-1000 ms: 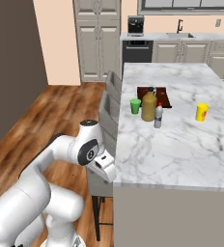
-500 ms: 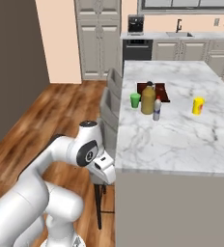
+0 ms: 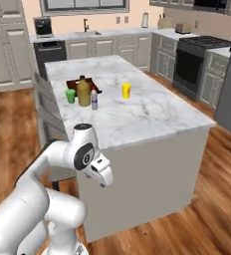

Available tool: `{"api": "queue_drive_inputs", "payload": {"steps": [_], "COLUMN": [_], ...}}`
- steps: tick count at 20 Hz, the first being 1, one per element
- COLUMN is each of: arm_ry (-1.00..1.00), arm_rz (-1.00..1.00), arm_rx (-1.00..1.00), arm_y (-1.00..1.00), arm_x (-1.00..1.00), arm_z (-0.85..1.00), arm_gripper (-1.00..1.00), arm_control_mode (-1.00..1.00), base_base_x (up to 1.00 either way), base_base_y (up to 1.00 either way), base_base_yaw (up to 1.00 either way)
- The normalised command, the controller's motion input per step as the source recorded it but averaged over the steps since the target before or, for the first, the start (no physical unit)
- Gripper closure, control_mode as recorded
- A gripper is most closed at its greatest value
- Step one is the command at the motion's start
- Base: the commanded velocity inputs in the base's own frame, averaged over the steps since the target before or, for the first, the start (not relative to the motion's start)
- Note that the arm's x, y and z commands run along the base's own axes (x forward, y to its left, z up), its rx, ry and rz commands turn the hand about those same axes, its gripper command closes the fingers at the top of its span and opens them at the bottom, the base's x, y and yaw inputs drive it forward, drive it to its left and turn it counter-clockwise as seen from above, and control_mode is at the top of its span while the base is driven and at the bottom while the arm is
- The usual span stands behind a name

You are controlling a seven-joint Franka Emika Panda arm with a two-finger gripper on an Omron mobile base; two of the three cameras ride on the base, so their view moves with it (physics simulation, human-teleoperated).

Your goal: Place the drinks on the dining counter in a tight cluster.

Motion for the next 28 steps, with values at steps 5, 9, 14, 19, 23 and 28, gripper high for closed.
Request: {"api": "queue_drive_inputs", "payload": {"steps": [5,9,14,19,23,28], "arm_ry": [0.00,0.00,0.00,0.00,0.00,0.00], "arm_rz": [0.00,0.00,0.00,0.00,0.00,0.00], "arm_rx": [0.00,0.00,0.00,0.00,0.00,0.00], "arm_y": [0.00,0.00,0.00,0.00,0.00,0.00], "arm_x": [0.00,0.00,0.00,0.00,0.00,0.00], "arm_z": [0.00,0.00,0.00,0.00,0.00,0.00], "arm_gripper": [-1.00,-1.00,-1.00,-1.00,-1.00,-1.00], "arm_control_mode": [1.00,1.00,1.00,1.00,1.00,1.00], "base_base_x": [0.04,0.49,0.67,0.69,0.71,0.72], "base_base_y": [-0.02,-0.20,-0.38,-0.45,-0.44,-0.44], "base_base_yaw": [-0.91,-0.25,0.06,0.14,0.14,0.14]}}
